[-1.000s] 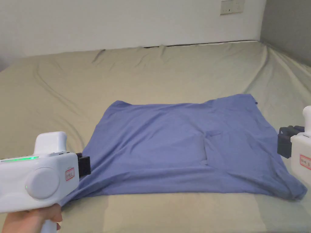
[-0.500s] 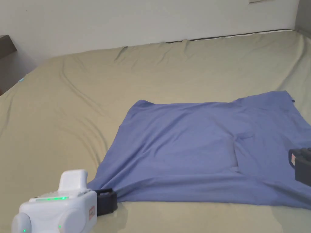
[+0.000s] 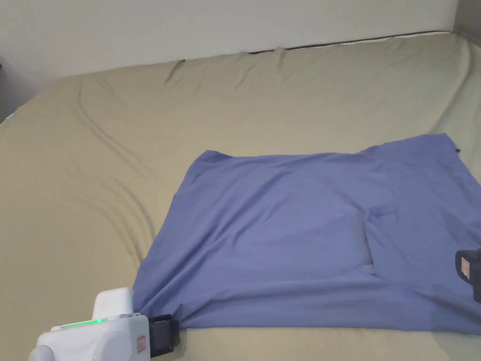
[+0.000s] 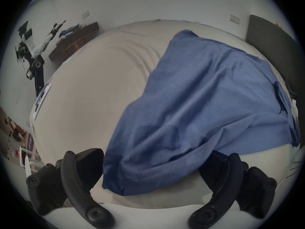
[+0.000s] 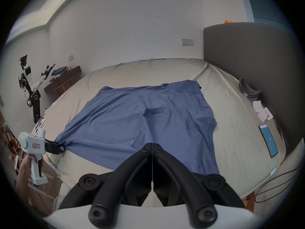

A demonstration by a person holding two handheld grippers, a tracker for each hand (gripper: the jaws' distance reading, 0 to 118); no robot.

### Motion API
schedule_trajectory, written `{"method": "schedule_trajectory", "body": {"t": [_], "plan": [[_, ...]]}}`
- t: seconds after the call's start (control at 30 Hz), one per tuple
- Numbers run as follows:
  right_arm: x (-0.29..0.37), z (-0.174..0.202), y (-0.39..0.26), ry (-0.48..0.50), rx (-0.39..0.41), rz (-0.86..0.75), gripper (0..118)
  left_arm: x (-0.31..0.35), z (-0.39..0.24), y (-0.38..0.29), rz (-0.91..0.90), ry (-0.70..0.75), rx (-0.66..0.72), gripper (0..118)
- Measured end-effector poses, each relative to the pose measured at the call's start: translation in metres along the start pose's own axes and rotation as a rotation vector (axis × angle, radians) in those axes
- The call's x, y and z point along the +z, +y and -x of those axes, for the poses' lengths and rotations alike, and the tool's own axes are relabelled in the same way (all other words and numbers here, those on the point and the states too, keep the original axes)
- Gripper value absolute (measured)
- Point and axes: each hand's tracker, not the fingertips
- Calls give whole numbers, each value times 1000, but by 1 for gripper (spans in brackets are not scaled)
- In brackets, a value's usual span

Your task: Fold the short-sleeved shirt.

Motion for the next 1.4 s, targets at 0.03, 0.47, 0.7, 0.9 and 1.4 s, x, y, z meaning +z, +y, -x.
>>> {"method": "schedule_trajectory", "body": {"t": [0.03,0.47,0.7,0.9,1.4], "plan": [[0,1,0,-3,10,3,3,-1,7,3,33,-51,42,111],[12,-25,0,-76,-40,29,100,18,-20,43,120,-85,-121,6],[-19,-70,-25,-290,21,249,109,8,-17,35,106,-82,-114,6],[-48,-84,-53,-242,-65,286,109,13,-22,30,87,-72,-136,6],[-12,-83,-29,-135,-138,171,18,39,-8,55,82,-192,-74,6]]}}
